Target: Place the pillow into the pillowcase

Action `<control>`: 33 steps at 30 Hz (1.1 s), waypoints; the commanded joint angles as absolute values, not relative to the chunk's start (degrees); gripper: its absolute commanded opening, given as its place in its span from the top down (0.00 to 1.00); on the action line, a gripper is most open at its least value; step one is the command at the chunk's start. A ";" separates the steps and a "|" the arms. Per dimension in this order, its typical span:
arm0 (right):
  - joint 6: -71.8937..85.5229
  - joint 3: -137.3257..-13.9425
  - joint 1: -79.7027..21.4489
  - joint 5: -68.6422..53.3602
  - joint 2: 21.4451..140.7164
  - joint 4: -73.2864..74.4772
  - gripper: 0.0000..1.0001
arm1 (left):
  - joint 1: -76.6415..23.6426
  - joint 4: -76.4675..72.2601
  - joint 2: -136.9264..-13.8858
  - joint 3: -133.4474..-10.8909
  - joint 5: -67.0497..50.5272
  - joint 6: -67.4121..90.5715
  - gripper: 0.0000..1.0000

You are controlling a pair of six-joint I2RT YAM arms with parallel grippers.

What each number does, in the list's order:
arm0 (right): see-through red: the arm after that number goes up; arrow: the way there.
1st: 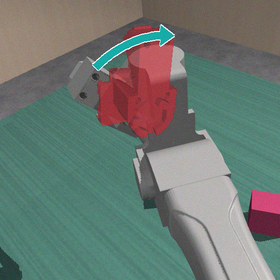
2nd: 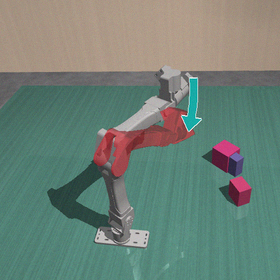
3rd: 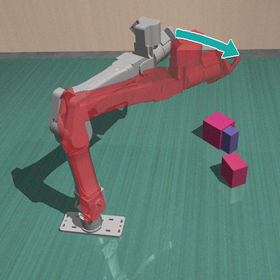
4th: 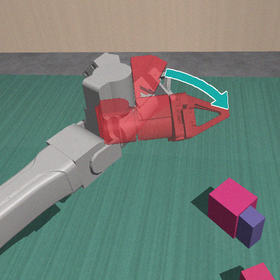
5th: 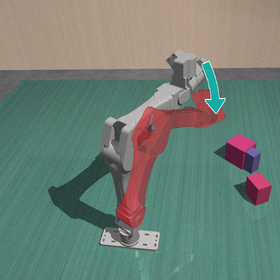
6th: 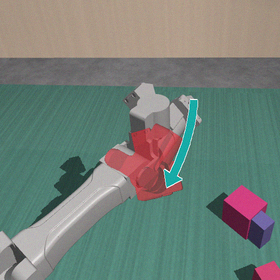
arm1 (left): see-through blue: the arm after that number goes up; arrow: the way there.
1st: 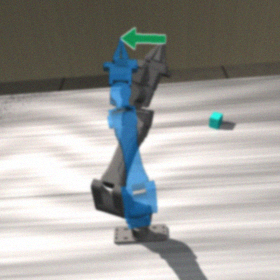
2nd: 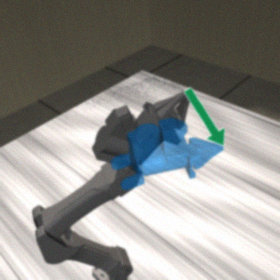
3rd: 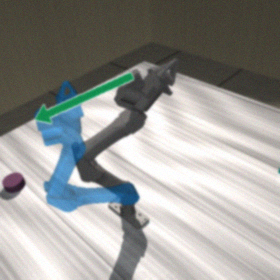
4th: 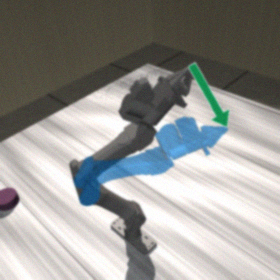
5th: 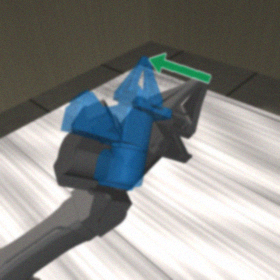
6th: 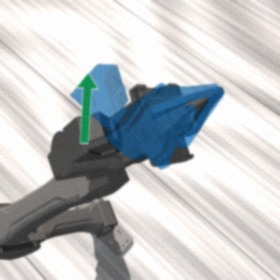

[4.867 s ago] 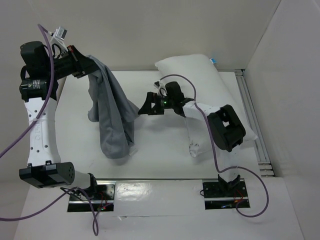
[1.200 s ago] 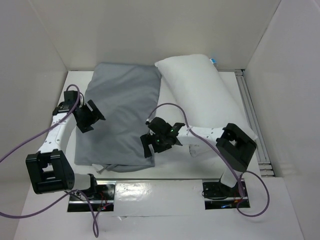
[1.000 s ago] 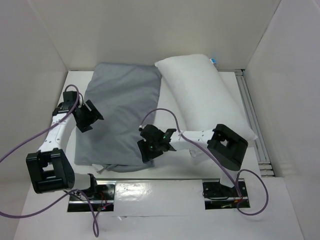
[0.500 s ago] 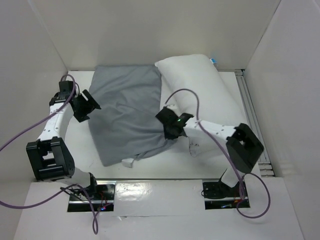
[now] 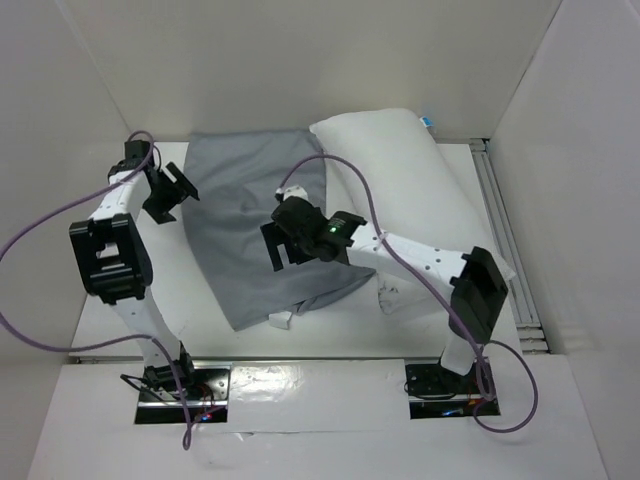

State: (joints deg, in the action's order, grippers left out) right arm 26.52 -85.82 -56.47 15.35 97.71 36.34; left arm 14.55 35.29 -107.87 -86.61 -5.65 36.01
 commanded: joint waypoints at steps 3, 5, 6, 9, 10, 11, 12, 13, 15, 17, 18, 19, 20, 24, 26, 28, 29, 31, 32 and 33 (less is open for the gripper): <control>26.89 -84.64 -56.87 9.67 100.63 35.60 0.00 | 14.85 34.01 -118.20 -96.04 -4.84 34.19 0.06; 27.42 -82.89 -56.87 9.67 99.50 35.60 0.00 | 14.85 32.26 -121.80 -97.29 -4.31 34.19 0.06; 28.12 -82.27 -56.87 9.67 99.49 35.60 0.00 | 14.85 32.26 -122.95 -98.95 -3.78 34.19 0.06; 28.65 -81.56 -56.34 10.45 98.35 36.12 0.00 | 15.38 32.26 -128.13 -102.64 -4.48 34.72 0.18; 29.26 -80.95 -56.34 10.46 97.83 36.12 0.00 | 15.38 32.26 -129.19 -103.53 -6.83 34.72 0.34; 29.27 -80.95 -55.82 10.46 97.82 36.12 0.00 | 15.90 32.26 -130.24 -104.41 -7.38 35.41 0.60; 29.27 -80.95 -55.03 10.46 97.13 36.12 0.00 | 15.91 33.04 -131.73 -105.28 -7.38 35.42 0.98; 29.27 -80.95 -54.50 10.46 97.12 36.65 0.00 | 16.78 33.05 -131.75 -105.90 -7.38 36.29 1.00; 29.27 -80.95 -53.09 10.46 96.42 36.65 0.00 | 18.62 33.84 -130.01 -105.91 -6.86 38.22 1.00; 29.27 -81.56 -51.43 10.46 95.72 36.65 0.00 | 20.47 33.84 -126.14 -100.92 -2.91 41.64 1.00; 29.27 -81.56 -50.81 10.46 95.10 36.65 0.00 | 22.31 33.84 -123.77 -98.81 -1.33 42.88 1.00; 28.66 -81.04 -50.19 9.50 95.10 36.65 0.00 | 23.11 33.84 -121.14 -96.35 0.33 44.11 1.00; 28.65 -79.90 -49.40 8.80 94.58 35.43 0.00 | 23.90 33.32 -115.37 -91.11 3.48 45.34 1.00; 28.65 -77.96 -45.62 4.75 94.05 33.57 0.00 | 25.22 31.90 -100.57 -77.81 6.86 48.43 1.00; 28.65 -77.26 -44.74 2.38 94.04 32.17 0.01 | 24.70 31.20 -95.56 -71.49 4.68 48.43 1.00; 28.65 -76.21 -44.03 1.50 94.04 32.17 0.03 | 23.65 30.06 -90.63 -69.00 0.46 44.49 0.54; 28.65 -76.20 -44.03 0.80 94.04 31.47 0.03 | 22.77 30.06 -89.75 -68.39 -1.47 43.25 0.36; 28.65 -75.68 -43.42 0.27 94.04 31.46 0.04 | 19.01 33.55 -87.38 -69.52 -0.71 40.18 0.05; 28.65 -75.67 -43.42 0.26 93.35 31.99 0.04 | 17.59 34.79 -86.49 -70.91 -0.01 39.21 0.03; 28.65 -75.15 -43.42 0.26 92.82 32.69 0.04 | 16.10 35.85 -85.44 -71.62 1.74 38.42 0.01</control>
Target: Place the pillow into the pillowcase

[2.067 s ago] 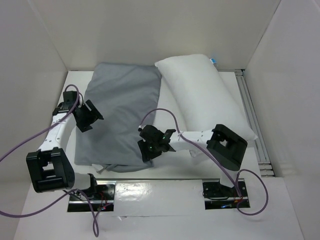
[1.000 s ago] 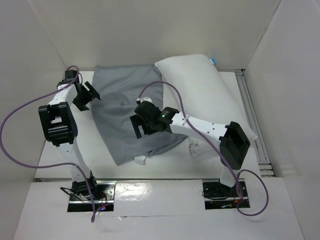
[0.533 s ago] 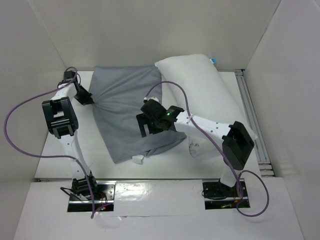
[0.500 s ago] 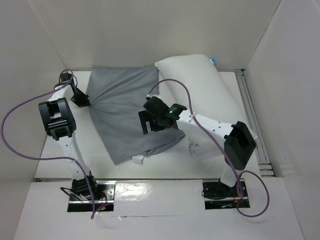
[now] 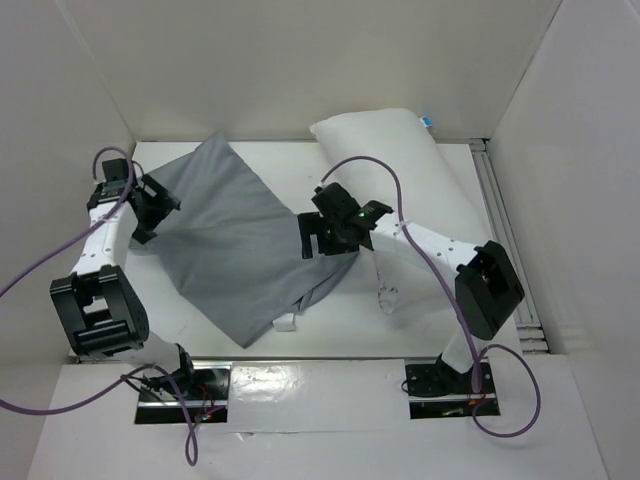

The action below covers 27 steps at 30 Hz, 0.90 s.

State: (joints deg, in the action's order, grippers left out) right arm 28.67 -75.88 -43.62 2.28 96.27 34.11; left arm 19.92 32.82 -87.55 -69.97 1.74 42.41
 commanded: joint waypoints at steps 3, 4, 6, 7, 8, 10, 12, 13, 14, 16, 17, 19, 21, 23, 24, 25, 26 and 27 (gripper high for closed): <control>29.26 -73.66 -43.42 2.28 89.57 32.70 0.06 | 8.55 37.96 -80.43 -72.69 4.73 35.34 0.02; 29.88 -73.65 -43.42 2.81 88.60 33.30 0.06 | 6.44 37.97 -79.20 -72.69 4.75 33.24 0.05; 30.40 -73.65 -42.89 4.56 85.88 34.35 0.06 | -0.07 38.49 -76.31 -71.29 3.27 30.34 0.24; 30.41 -73.65 -42.37 5.35 85.09 35.06 0.06 | -2.18 39.45 -76.29 -71.28 0.73 28.50 0.33; 30.41 -74.17 -42.36 7.36 83.51 35.94 0.04 | -6.11 41.46 -76.29 -71.28 -1.65 24.39 0.36; 30.94 -74.88 -40.70 9.04 81.84 38.31 0.03 | -10.44 50.22 -77.78 -73.21 -0.97 23.82 0.39; 30.94 -74.88 -39.12 9.67 79.21 38.85 0.03 | -17.20 51.24 -76.04 -71.29 0.69 24.87 0.39; 30.94 -74.88 -38.24 9.67 78.32 39.54 0.03 | -19.84 51.24 -74.63 -68.41 2.79 25.83 0.36; 30.33 -74.88 -36.32 9.67 77.44 40.07 0.03 | -22.39 51.94 -72.53 -67.07 3.77 27.84 0.32; 29.80 -74.88 -34.38 9.67 75.15 40.60 0.03 | -31.26 53.26 -71.99 -64.00 7.01 30.05 0.28; 29.79 -74.36 -32.45 8.88 74.54 40.61 0.03 | -34.25 53.96 -72.59 -63.46 7.73 30.84 0.25; 29.79 -73.66 -30.86 8.17 72.78 40.61 0.03 | -42.33 57.91 -77.85 -64.15 9.40 34.53 0.20; 29.27 -72.86 -28.93 6.60 71.99 40.61 0.03 | -49.96 59.15 -82.50 -64.77 14.40 39.08 0.16; 29.27 -72.25 -28.22 6.59 71.46 41.74 0.03 | -52.72 59.68 -84.19 -65.30 18.35 41.65 0.15; 29.27 -71.72 -28.21 5.98 70.76 41.75 0.03 | -53.52 59.68 -84.81 -65.30 18.37 42.18 0.15; 29.27 -71.72 -28.21 5.98 69.88 41.75 0.03 | -54.05 58.98 -85.42 -64.52 18.37 42.19 0.15; 29.27 -71.02 -28.21 5.98 69.35 41.75 0.03 | -54.92 57.50 -85.95 -63.55 18.89 42.71 0.17; 29.79 -70.06 -28.21 5.98 69.35 41.14 0.03 | -54.93 56.52 -86.83 -62.85 18.90 42.71 0.17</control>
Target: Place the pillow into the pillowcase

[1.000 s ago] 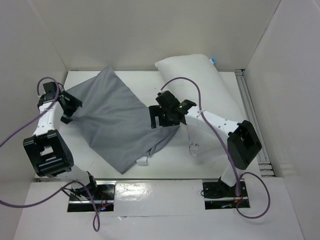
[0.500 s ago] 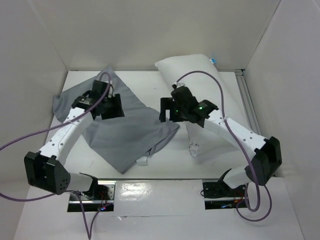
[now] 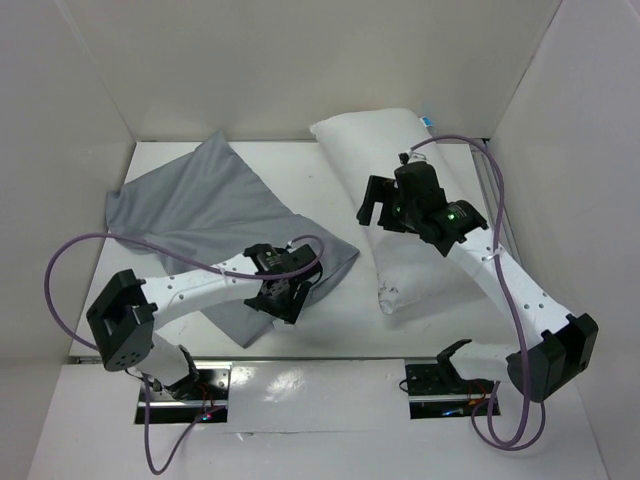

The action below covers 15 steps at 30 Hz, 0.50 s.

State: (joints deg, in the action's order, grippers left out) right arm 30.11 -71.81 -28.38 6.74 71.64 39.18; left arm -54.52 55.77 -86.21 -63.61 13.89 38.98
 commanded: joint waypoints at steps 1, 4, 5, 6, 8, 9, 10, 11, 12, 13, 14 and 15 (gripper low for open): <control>29.79 -70.05 -28.21 5.98 68.39 41.13 0.03 | -55.63 56.51 -87.44 -62.84 19.42 43.41 0.19; 29.79 -69.35 -28.21 5.45 67.85 41.13 0.03 | -56.25 55.99 -89.30 -61.79 22.49 44.82 0.23; 29.79 -69.35 -28.21 5.45 67.85 41.13 0.03 | -56.25 55.99 -90.17 -61.79 22.50 44.82 0.23; 29.79 -69.35 -28.21 5.45 67.85 41.13 0.03 | -56.25 55.29 -90.18 -61.79 23.02 44.82 0.25; 29.79 -69.35 -28.21 5.45 67.85 41.13 0.03 | -56.25 53.53 -92.01 -61.08 22.24 43.86 0.26; 29.79 -69.35 -28.21 5.45 67.85 41.13 0.03 | -56.25 53.53 -92.54 -61.08 22.24 43.86 0.26; 29.79 -69.35 -28.21 5.45 67.85 41.13 0.03 | -56.25 52.48 -93.16 -60.39 21.63 43.34 0.26; 29.79 -69.35 -28.21 5.45 67.85 41.13 0.03 | -56.25 52.47 -93.16 -60.38 22.14 43.33 0.26; 29.79 -69.35 -28.21 5.45 67.85 41.13 0.03 | -56.25 52.47 -93.16 -60.38 22.93 43.94 0.27; 29.79 -69.35 -28.21 5.45 67.85 41.13 0.03 | -56.25 52.47 -93.16 -60.38 23.46 43.95 0.29; 29.79 -69.35 -28.21 5.45 67.85 41.13 0.03 | -55.73 51.60 -93.16 -60.38 23.99 43.16 0.31; 29.79 -69.35 -28.21 5.45 67.85 41.13 0.03 | -55.72 51.59 -93.77 -60.38 24.78 42.63 0.31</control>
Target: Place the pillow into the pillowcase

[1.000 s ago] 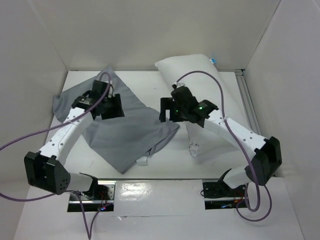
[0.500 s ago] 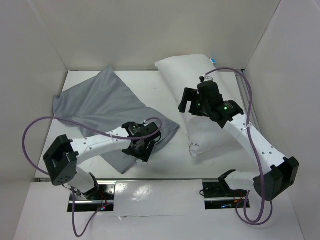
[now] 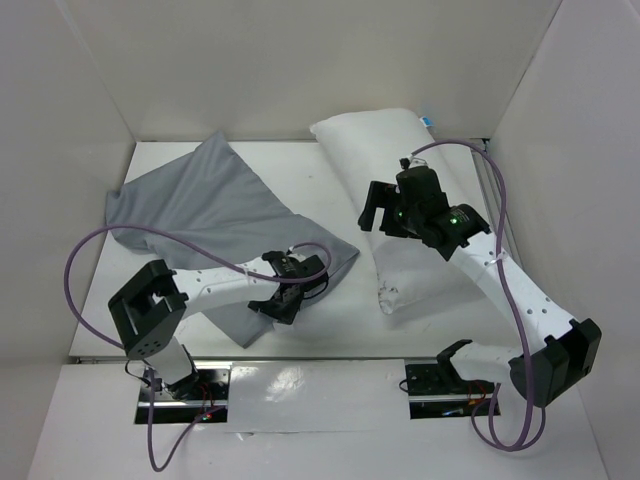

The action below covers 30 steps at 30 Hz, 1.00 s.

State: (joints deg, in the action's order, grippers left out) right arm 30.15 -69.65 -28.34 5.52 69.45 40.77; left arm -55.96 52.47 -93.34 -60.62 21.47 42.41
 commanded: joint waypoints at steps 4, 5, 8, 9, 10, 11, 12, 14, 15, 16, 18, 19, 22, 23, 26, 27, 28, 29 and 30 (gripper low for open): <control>28.57 -69.87 -27.60 7.12 67.85 42.36 0.03 | -55.20 51.59 -95.71 -60.38 26.54 40.17 0.31; 28.56 -70.57 -27.08 7.12 67.85 42.36 0.03 | -55.20 51.59 -96.41 -60.90 26.54 39.64 0.33; 27.95 -71.19 -27.07 7.12 68.38 42.36 0.03 | -54.33 52.21 -96.42 -61.44 27.25 39.03 0.54; 27.95 -71.19 -26.55 7.12 68.38 42.36 0.03 | -54.32 52.21 -96.42 -61.44 26.29 38.50 0.57; 27.95 -71.19 -26.54 7.12 68.38 42.36 0.03 | -53.71 52.21 -96.42 -61.44 25.76 38.50 0.57; 27.95 -71.19 -26.54 7.12 68.38 42.36 0.03 | -53.70 52.21 -96.42 -61.44 25.14 38.50 0.57; 27.95 -71.19 -26.54 7.12 68.38 42.36 0.02 | -53.70 52.21 -96.42 -61.44 25.14 38.50 0.64; 27.95 -70.67 -26.54 6.60 68.38 41.75 0.02 | -53.70 52.21 -95.89 -61.44 25.75 38.50 0.73; 27.95 -70.66 -26.54 6.59 68.38 41.75 0.02 | -53.18 52.21 -95.89 -61.44 25.75 38.50 0.78; 27.95 -70.66 -26.54 6.59 68.38 41.75 0.02 | -53.17 52.99 -95.37 -62.04 25.75 39.28 0.78; 27.95 -70.14 -26.54 6.59 68.38 41.75 0.02 | -53.17 53.69 -94.14 -62.58 25.75 39.29 0.56; 27.95 -70.14 -26.54 6.59 68.38 41.75 0.02 | -53.17 53.70 -94.13 -62.58 25.75 39.29 0.56; 27.95 -69.61 -26.54 6.59 68.38 41.22 0.02 | -55.11 53.70 -91.32 -64.94 25.22 39.29 0.24; 27.95 -69.61 -26.54 6.59 68.38 41.22 0.02 | -55.89 53.70 -91.32 -65.82 25.22 39.29 0.20; 27.95 -69.61 -26.02 7.11 68.38 41.22 0.02 | -55.90 52.04 -91.84 -71.09 25.22 38.68 0.20; 28.47 -69.61 -26.02 7.12 68.38 41.22 0.02 | -55.90 52.03 -93.76 -74.15 24.70 38.67 0.20; 28.48 -69.61 -26.02 7.82 68.38 41.22 0.02 | -55.90 51.34 -95.17 -75.66 24.70 38.67 0.20; 28.48 -69.61 -26.02 7.82 67.68 41.22 0.02 | -55.90 50.55 -96.66 -76.98 24.70 37.71 0.20; 28.48 -69.61 -26.02 8.34 67.68 41.22 0.02 | -55.90 50.54 -98.33 -78.12 24.70 37.71 0.20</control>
